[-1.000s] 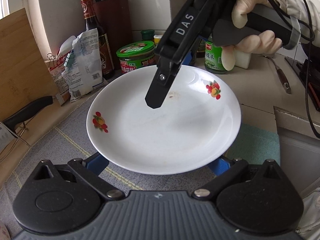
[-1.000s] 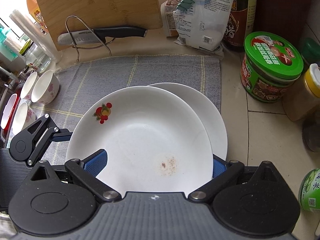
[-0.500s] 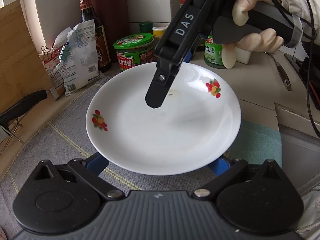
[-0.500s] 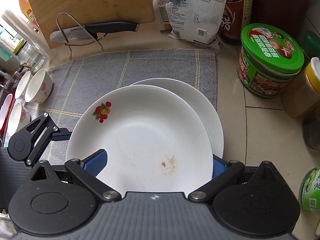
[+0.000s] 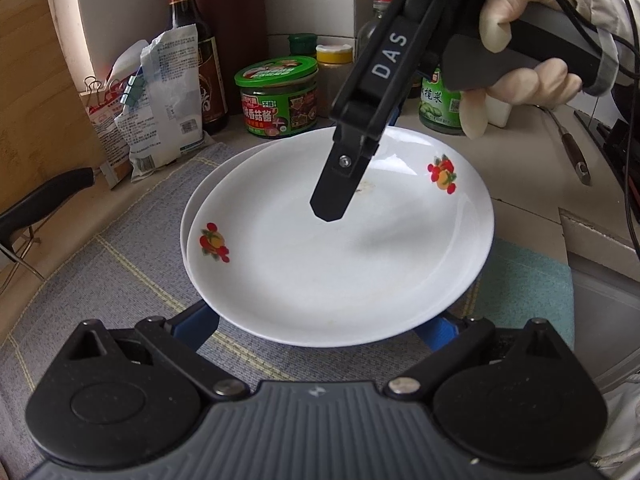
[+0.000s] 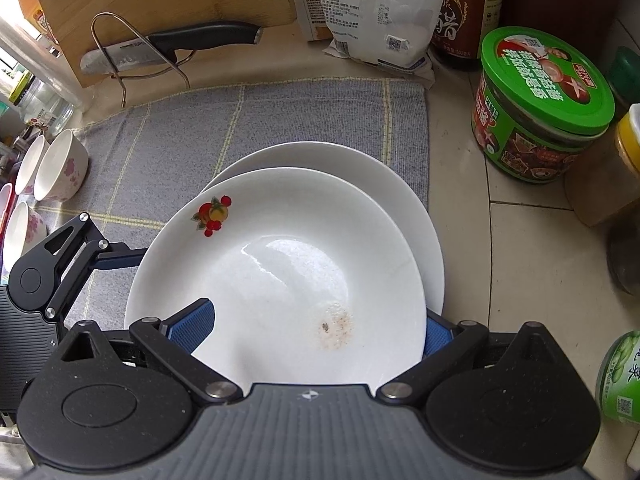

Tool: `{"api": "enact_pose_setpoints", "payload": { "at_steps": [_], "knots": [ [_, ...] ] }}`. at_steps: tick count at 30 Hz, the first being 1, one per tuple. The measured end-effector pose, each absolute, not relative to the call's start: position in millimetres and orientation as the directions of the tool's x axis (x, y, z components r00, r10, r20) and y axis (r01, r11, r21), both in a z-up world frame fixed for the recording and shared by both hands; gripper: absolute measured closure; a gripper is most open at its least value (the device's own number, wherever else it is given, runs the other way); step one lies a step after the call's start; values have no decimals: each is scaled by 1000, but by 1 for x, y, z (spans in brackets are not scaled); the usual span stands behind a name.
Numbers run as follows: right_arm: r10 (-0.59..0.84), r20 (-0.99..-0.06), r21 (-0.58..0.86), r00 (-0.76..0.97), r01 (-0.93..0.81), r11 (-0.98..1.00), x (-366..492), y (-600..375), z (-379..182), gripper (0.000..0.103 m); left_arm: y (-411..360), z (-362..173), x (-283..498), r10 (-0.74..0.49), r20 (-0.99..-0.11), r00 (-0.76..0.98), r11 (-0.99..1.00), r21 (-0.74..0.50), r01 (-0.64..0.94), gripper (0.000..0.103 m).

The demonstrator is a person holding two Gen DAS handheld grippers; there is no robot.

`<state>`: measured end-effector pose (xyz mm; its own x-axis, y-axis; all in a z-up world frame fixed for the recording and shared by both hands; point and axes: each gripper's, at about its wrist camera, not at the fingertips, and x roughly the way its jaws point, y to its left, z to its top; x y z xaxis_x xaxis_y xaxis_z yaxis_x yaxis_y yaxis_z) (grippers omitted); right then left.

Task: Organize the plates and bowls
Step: 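Lower the held plate onto the stacked plates with the right gripper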

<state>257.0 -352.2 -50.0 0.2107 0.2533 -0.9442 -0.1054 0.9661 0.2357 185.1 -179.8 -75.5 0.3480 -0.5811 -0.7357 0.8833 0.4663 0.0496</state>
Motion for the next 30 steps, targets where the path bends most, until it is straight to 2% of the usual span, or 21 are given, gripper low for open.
{"api": "enact_pose_setpoints", "payload": {
  "at_steps": [30],
  "knots": [
    [234,-947,222,218,-78,972,250,-355,-39,0,-181,-76,184,-580,-726,370,456,87,885,1]
  ]
}}
